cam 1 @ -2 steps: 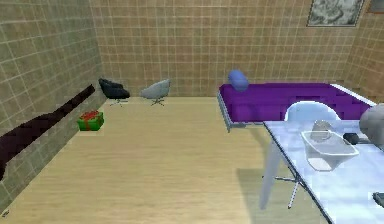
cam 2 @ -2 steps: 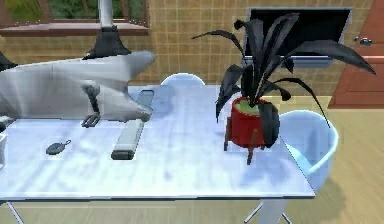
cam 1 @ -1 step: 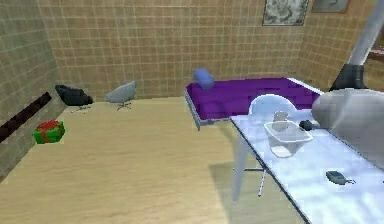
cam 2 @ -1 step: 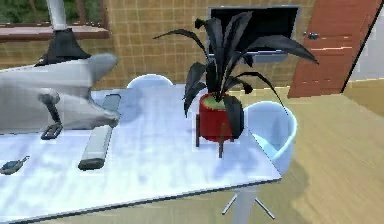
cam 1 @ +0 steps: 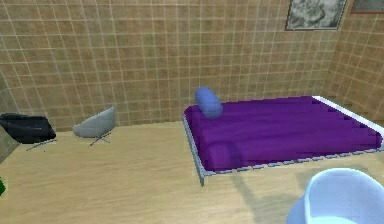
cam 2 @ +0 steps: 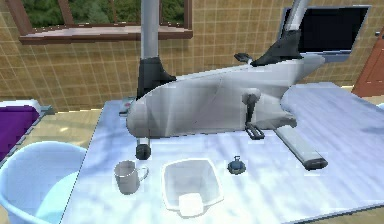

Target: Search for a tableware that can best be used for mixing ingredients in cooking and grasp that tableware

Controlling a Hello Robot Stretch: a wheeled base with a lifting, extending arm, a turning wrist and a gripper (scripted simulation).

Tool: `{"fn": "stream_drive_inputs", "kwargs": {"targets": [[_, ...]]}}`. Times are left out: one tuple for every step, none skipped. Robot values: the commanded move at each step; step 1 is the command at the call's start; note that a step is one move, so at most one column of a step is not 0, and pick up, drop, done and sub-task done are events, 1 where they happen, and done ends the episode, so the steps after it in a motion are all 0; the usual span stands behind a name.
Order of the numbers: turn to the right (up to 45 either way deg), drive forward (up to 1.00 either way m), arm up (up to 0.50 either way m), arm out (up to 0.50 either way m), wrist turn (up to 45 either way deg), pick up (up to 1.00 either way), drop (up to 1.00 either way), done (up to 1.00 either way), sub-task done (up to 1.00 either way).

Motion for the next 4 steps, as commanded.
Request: {"fn": "stream_drive_inputs", "kwargs": {"targets": [[0.0,0.0,0.5,0.0,0.0,0.0,0.0,0.0,0.0],[0.0,0.0,0.38,0.0,0.0,0.0,0.0,0.0,0.0],[0.0,0.0,0.0,0.04,0.0,0.0,0.0,0.0,0.0],[0.0,0.0,0.0,0.0,45.0,0.0,0.0,0.0,0.0]]}}
